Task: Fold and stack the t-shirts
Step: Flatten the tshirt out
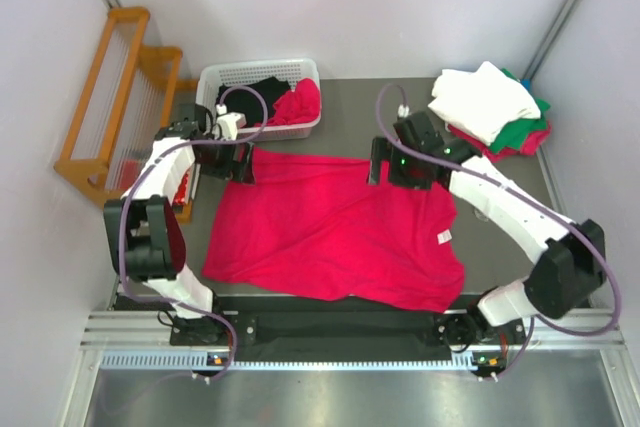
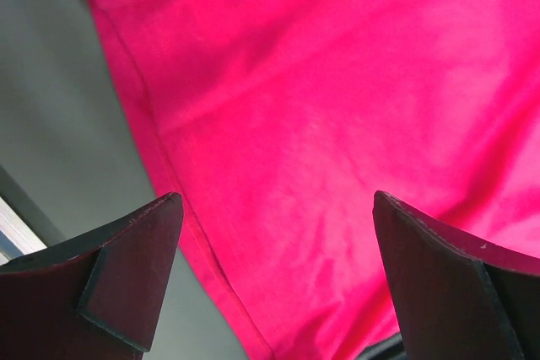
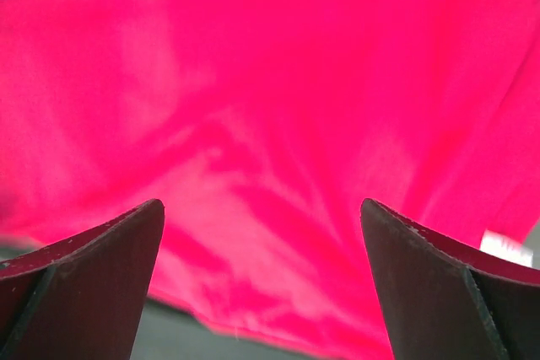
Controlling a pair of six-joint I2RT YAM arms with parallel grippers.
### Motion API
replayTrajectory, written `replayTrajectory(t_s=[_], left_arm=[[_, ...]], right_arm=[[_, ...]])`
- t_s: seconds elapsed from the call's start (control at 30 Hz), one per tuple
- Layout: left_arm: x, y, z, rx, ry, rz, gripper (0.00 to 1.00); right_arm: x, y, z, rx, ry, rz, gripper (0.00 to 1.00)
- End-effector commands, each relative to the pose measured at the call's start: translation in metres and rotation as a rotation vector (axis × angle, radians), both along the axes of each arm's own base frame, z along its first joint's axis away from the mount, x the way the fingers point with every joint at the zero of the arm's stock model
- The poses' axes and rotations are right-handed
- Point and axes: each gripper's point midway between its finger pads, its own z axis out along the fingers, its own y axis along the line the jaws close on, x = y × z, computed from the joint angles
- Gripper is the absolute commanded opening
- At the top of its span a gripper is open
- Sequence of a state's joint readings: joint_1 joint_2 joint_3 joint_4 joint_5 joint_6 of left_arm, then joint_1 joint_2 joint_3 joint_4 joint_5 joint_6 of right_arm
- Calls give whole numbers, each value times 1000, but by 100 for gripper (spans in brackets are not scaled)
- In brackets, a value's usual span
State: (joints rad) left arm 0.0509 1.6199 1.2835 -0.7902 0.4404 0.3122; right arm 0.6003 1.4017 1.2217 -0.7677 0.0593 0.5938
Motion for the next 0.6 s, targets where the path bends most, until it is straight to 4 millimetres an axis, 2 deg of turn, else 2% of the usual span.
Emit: replayTrajectory(t_s=[0.0,0.03,0.17,0.3,0.43,0.57], left_arm=[[41,11,-4,29,-35,90,98],[46,11,-6,27,-34,99,98],[73,14,-12,30,-38,117,98],[94,19,-17,43,-46,124,98],[118,17,-22,27,-63,132,98],[133,17,-31,13,-58,143,97]], right_arm=[[66,-15,14,9,-105,-87,100],[78,-27,13,16,-113,-130,100],[115,-45,13,13,-160,-196,100],[150,-54,17,-9,-190,-221,100],[177,-61,18,2,-209,-247,99],[192,-65,11,-1,-208,-255,100]])
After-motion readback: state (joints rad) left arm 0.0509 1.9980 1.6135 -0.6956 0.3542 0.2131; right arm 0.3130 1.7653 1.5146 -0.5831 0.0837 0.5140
